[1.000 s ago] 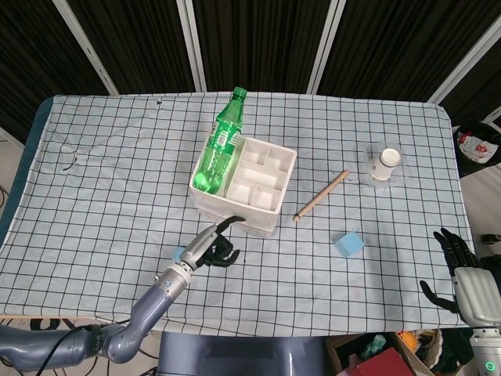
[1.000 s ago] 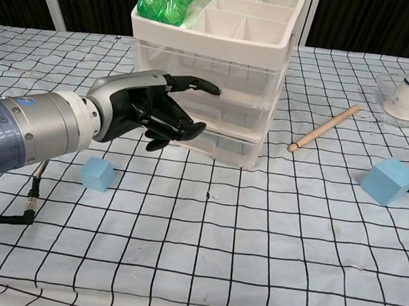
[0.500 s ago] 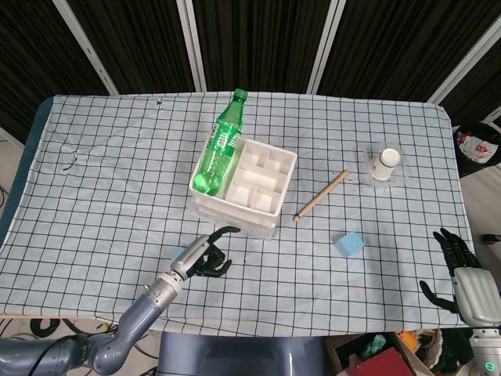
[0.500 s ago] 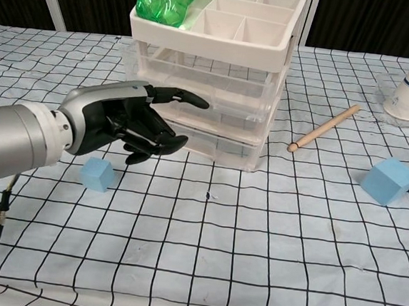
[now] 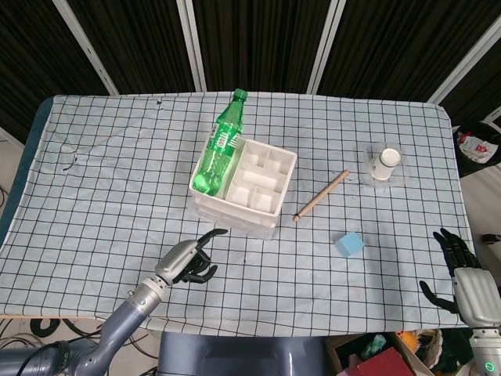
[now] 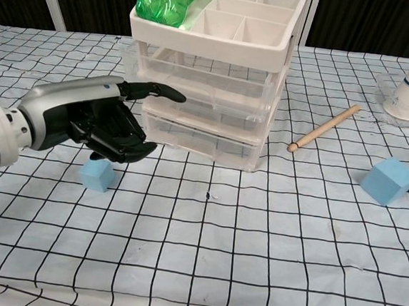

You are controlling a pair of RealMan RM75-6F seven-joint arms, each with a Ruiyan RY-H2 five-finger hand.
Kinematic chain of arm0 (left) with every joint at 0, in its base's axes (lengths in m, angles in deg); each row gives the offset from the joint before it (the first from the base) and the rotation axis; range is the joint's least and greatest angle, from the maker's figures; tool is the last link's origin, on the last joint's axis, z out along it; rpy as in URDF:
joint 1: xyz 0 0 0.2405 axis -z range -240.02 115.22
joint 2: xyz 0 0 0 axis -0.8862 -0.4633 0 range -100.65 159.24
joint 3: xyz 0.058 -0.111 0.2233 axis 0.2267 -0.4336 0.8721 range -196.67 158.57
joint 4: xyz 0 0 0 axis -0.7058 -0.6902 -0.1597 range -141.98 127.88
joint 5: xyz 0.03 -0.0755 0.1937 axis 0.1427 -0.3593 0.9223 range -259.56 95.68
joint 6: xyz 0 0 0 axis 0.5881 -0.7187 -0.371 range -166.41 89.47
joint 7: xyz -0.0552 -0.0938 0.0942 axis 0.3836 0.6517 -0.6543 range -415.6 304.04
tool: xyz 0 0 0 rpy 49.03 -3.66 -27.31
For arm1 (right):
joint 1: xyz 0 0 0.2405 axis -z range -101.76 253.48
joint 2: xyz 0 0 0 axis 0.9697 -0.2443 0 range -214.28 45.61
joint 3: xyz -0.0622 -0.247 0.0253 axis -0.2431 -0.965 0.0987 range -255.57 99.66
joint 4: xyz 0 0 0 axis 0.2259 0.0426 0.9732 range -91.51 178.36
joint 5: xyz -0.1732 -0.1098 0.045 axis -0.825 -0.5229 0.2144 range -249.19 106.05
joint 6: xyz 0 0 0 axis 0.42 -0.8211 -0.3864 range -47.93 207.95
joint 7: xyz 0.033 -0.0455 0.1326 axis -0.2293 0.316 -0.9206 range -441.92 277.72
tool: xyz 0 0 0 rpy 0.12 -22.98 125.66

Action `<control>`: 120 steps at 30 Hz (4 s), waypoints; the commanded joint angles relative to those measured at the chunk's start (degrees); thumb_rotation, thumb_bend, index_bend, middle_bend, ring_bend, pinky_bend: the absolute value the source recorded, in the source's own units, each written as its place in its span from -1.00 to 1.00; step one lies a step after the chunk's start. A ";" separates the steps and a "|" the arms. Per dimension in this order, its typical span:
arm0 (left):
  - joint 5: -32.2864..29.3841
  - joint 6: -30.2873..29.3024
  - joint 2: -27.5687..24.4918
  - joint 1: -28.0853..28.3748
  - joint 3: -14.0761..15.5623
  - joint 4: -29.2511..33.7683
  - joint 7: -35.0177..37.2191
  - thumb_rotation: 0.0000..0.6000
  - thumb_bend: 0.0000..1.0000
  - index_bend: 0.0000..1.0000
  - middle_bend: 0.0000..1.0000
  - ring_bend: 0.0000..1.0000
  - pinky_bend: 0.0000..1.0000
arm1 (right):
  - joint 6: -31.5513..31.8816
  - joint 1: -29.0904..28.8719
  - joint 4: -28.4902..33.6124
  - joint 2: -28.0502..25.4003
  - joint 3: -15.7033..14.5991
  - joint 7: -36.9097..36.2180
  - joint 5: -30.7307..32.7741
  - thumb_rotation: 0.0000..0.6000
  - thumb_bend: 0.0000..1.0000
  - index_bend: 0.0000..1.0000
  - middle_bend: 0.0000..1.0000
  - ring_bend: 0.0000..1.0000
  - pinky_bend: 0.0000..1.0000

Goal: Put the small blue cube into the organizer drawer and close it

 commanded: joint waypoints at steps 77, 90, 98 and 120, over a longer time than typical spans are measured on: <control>-3.76 -14.98 -8.77 -0.36 1.21 18.23 -41.99 1.00 -0.57 -0.73 0.98 0.90 0.75 | -0.07 0.02 0.28 0.08 0.17 0.28 0.42 1.00 -0.48 -0.99 -1.00 -1.00 -0.65; 1.91 -22.35 -19.40 -7.67 6.03 17.69 -40.07 1.00 -0.50 -0.55 1.00 0.97 0.80 | 0.09 0.04 0.29 0.12 0.06 0.48 0.04 1.00 -0.48 -0.99 -1.00 -1.00 -0.65; -3.59 -17.60 -20.06 -7.97 7.40 11.40 -39.04 1.00 -0.50 -0.50 1.00 1.00 0.83 | 0.23 0.09 0.27 0.20 0.04 0.75 -0.08 1.00 -0.48 -0.99 -1.00 -1.00 -0.65; -14.67 -6.02 -5.53 -2.10 3.56 -1.94 -40.82 1.00 -0.45 -0.46 1.00 1.00 0.86 | 0.13 0.06 0.20 0.09 0.18 0.12 0.19 1.00 -0.48 -0.99 -1.00 -1.00 -0.65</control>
